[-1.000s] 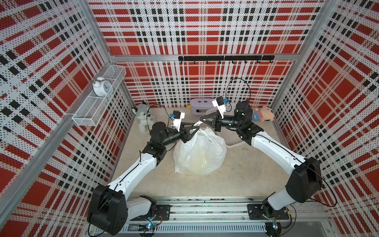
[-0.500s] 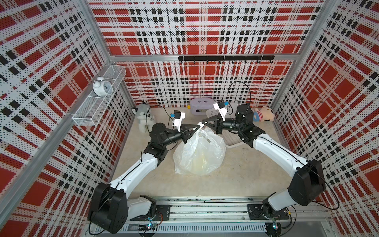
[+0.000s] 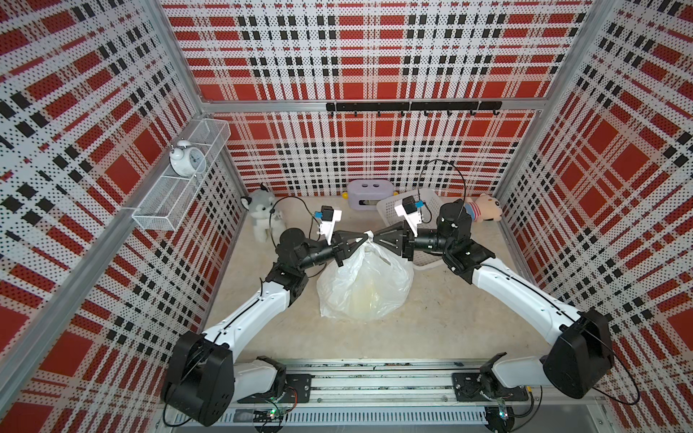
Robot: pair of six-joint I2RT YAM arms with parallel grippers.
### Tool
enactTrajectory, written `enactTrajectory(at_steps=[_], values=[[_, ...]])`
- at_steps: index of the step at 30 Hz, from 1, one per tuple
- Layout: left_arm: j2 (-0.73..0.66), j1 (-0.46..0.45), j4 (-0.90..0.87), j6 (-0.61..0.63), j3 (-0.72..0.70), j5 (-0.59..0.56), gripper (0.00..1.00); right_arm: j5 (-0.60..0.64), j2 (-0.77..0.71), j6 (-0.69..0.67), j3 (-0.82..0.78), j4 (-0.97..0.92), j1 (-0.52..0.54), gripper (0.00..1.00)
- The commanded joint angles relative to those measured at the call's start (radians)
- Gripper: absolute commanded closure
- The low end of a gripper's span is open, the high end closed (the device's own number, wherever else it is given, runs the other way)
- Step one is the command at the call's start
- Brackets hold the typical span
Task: Place the banana into a plastic bag & tie a knot
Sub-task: Cross the plastic bag at the center of the board.
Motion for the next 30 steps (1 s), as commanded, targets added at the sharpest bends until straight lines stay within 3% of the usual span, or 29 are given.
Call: enactTrajectory(at_steps=[1,4,8,13,17,23,30], values=[[-0.009,-0.001,0.042,0.054,-0.018,-0.004,1.00,-0.062,-0.022,-0.112,0.020,-0.116,0.010,0.55],[-0.010,-0.006,0.042,0.090,-0.023,0.001,1.00,-0.042,-0.011,-0.153,0.062,-0.192,-0.001,0.44],[-0.008,-0.018,0.044,0.155,-0.044,-0.018,1.00,-0.087,-0.022,-0.110,0.085,-0.169,-0.050,0.34],[0.022,-0.051,0.061,0.226,-0.049,-0.038,1.00,-0.087,-0.026,0.018,0.089,-0.073,-0.127,0.29],[0.053,-0.056,0.101,0.249,-0.033,-0.002,1.00,-0.104,0.063,0.155,0.146,-0.006,-0.197,0.35],[0.054,-0.033,0.111,0.269,-0.022,0.080,1.00,-0.257,0.239,0.204,0.254,0.004,-0.198,0.47],[0.051,0.008,0.225,0.205,-0.053,0.159,1.00,-0.381,0.270,0.219,0.205,0.065,-0.155,0.50]])
